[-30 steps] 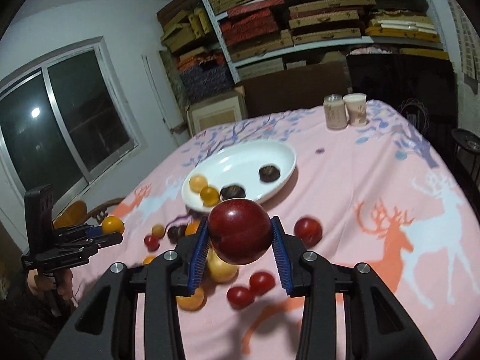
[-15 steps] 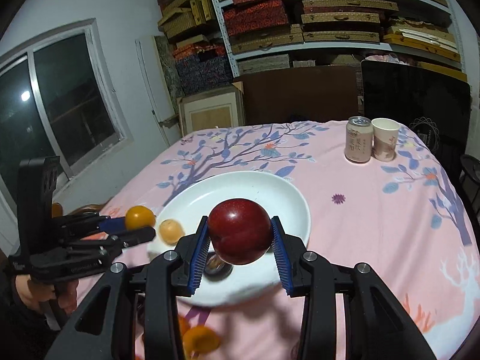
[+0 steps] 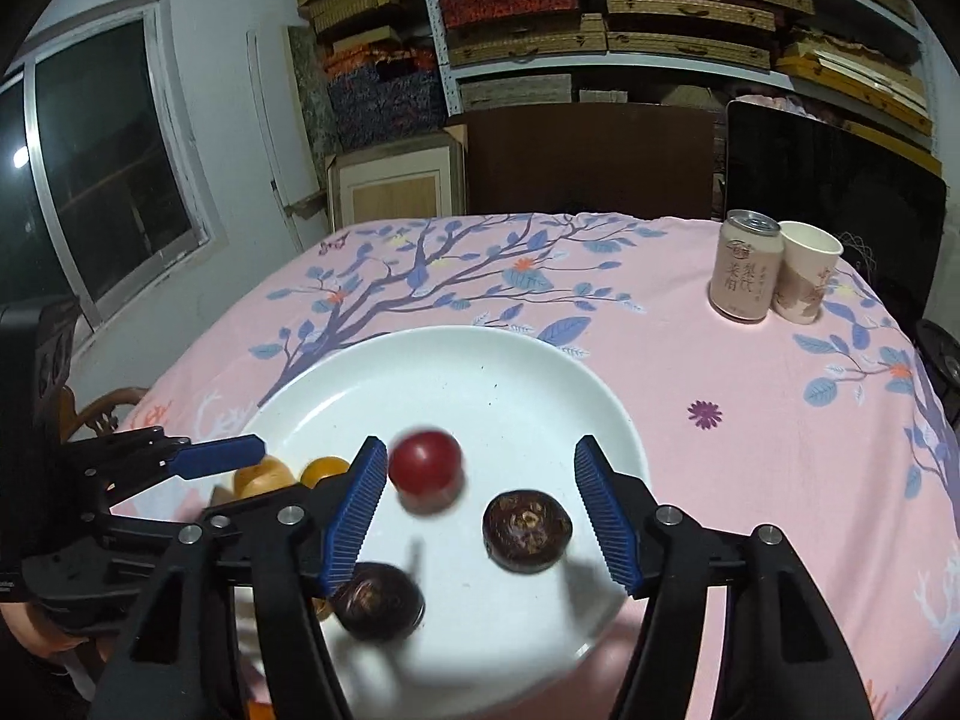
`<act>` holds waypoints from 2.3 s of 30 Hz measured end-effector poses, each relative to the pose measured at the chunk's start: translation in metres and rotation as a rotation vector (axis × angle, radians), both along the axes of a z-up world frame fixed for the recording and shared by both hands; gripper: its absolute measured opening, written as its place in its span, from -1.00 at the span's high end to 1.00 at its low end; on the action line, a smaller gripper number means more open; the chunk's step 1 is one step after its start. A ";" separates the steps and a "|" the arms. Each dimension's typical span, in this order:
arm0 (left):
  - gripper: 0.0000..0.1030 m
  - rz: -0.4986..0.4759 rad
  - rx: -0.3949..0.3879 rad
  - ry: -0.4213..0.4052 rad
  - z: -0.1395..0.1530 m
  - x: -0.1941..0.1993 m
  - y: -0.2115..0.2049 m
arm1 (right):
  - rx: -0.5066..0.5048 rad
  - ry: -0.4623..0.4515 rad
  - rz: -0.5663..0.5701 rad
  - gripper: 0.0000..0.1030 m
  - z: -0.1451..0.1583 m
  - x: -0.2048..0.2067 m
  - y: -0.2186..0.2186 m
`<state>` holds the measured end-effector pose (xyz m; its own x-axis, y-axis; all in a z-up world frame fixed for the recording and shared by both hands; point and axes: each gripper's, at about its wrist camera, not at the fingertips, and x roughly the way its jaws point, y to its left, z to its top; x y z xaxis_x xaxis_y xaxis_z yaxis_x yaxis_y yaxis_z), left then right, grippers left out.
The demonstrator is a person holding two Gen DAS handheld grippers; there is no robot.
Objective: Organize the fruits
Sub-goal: 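Release the yellow orange and red tomato onto the white plate, then grasp an orange with the left tool while the right tool grasps a red tomato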
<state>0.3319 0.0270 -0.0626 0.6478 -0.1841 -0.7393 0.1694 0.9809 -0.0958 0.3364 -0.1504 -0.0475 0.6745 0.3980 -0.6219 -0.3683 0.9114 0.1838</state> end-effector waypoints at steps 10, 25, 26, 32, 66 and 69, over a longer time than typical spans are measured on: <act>-0.28 -0.090 0.044 -0.057 0.011 -0.125 0.003 | 0.149 0.032 -0.016 -0.57 -0.002 -0.105 -0.057; -0.20 -0.057 0.147 -0.005 -0.033 -0.239 0.012 | 0.306 0.009 -0.054 -0.84 -0.037 -0.168 -0.097; -0.15 -0.052 0.164 -0.001 -0.036 -0.237 0.011 | 0.308 -0.001 -0.055 -0.84 -0.036 -0.169 -0.097; 0.14 -0.092 0.179 -0.005 -0.045 -0.223 -0.010 | 0.336 -0.002 -0.064 -0.84 -0.036 -0.170 -0.104; 0.31 -0.062 -0.086 -0.028 -0.039 -0.214 0.018 | -0.315 0.090 0.176 0.19 -0.050 -0.222 -0.015; 0.31 -0.062 -0.086 -0.029 -0.039 -0.214 0.019 | -0.279 0.119 0.185 0.19 -0.045 -0.223 -0.018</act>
<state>0.1177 0.0457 -0.1014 0.6537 -0.2868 -0.7003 0.2337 0.9567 -0.1736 0.1130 -0.1686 -0.0920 0.5233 0.3109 -0.7934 -0.5231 0.8522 -0.0111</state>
